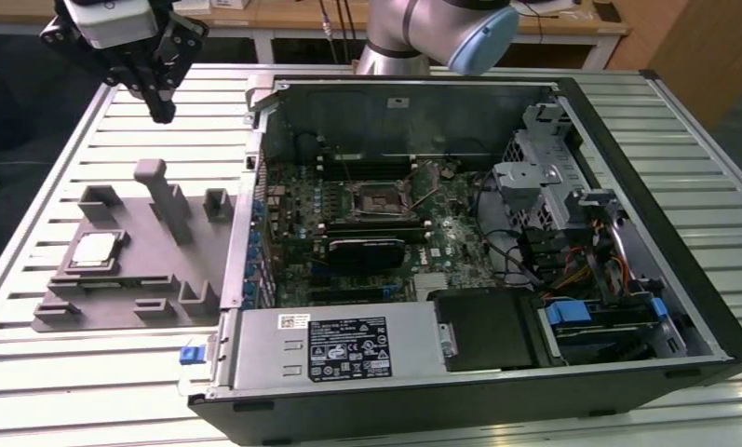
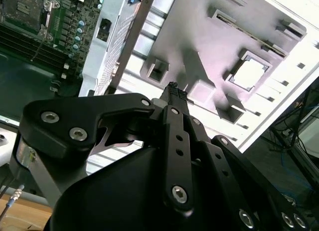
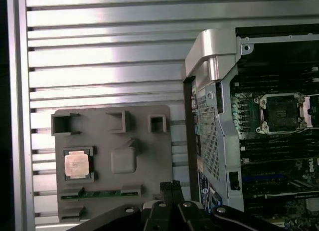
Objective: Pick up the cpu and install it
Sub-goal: 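Reach for the cpu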
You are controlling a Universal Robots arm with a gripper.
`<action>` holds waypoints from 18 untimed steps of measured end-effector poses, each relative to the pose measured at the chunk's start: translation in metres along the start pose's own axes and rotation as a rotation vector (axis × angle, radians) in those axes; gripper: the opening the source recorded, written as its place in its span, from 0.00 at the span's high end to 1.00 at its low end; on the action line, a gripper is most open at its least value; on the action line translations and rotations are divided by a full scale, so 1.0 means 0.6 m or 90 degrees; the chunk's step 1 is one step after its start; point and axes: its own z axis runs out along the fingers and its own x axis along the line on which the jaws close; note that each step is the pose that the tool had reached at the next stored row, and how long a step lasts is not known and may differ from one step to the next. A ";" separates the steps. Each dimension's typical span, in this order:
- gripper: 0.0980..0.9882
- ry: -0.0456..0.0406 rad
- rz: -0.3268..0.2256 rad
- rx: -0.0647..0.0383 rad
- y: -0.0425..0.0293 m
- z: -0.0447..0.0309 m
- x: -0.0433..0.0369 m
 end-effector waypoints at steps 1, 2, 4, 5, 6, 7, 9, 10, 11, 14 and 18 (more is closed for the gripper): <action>0.99 0.0000 0.000 0.000 0.000 0.000 0.002; 0.99 0.0000 0.000 0.000 0.000 0.000 0.003; 0.99 0.0000 0.000 0.000 -0.001 0.000 0.007; 0.99 0.0000 0.000 0.000 -0.001 0.000 0.009; 0.99 0.0000 0.000 0.000 -0.001 0.000 0.011; 0.99 0.0000 0.000 0.000 -0.001 0.000 0.013; 0.99 0.0000 0.000 0.000 -0.001 0.000 0.017; 0.99 0.0000 0.000 0.000 -0.001 -0.001 0.019; 0.99 0.0000 0.000 0.000 -0.002 -0.001 0.021; 0.99 0.0000 0.000 0.000 -0.002 -0.001 0.028; 0.99 0.0000 0.000 0.000 -0.003 -0.001 0.036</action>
